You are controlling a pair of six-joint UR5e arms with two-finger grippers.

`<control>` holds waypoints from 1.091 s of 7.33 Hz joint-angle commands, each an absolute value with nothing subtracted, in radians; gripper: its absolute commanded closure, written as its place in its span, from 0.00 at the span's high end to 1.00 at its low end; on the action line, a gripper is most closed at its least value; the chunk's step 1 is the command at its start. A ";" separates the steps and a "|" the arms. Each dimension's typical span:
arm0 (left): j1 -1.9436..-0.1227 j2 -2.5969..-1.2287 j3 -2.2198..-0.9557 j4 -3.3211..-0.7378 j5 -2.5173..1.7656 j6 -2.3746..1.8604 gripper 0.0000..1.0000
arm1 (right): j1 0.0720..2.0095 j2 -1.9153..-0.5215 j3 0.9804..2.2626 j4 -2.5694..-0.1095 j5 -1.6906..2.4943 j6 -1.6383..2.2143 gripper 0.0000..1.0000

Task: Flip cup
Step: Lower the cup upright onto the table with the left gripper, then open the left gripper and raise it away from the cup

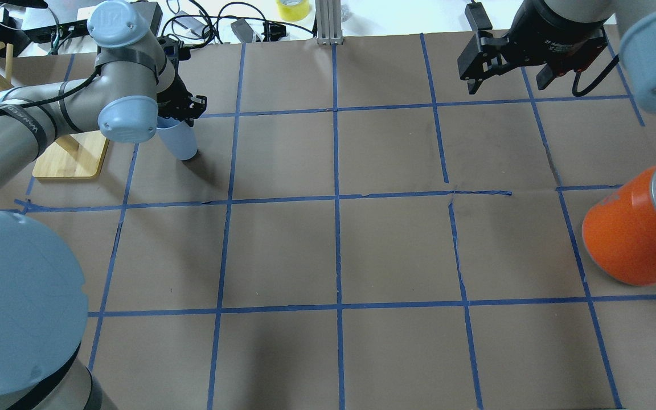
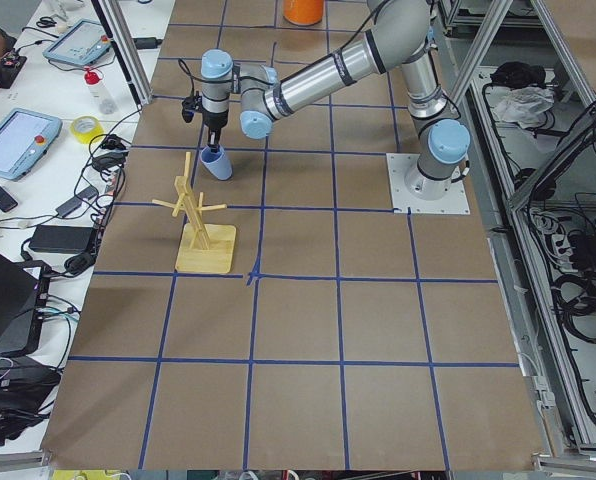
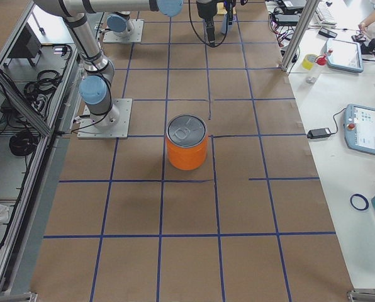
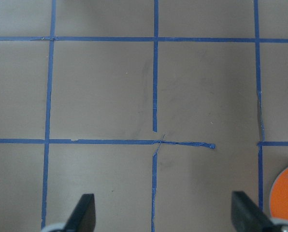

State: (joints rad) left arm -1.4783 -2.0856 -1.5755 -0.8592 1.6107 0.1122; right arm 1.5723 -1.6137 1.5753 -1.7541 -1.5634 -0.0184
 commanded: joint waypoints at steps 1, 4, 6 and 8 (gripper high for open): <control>-1.483 -2.040 -1.556 -0.960 1.614 0.110 1.00 | 1.572 -1.615 1.575 -1.747 -1.563 -0.017 1.00; -1.486 -1.848 -1.456 -1.368 1.623 0.081 1.00 | 1.569 -1.615 1.575 -1.746 -1.565 -0.017 1.00; -1.486 -1.702 -1.448 -1.541 1.611 0.081 1.00 | 1.571 -1.615 1.575 -1.747 -1.566 -0.017 1.00; -1.486 -1.634 -1.479 -1.574 1.608 0.075 1.00 | 1.569 -1.615 1.575 -1.740 -1.568 -0.018 1.00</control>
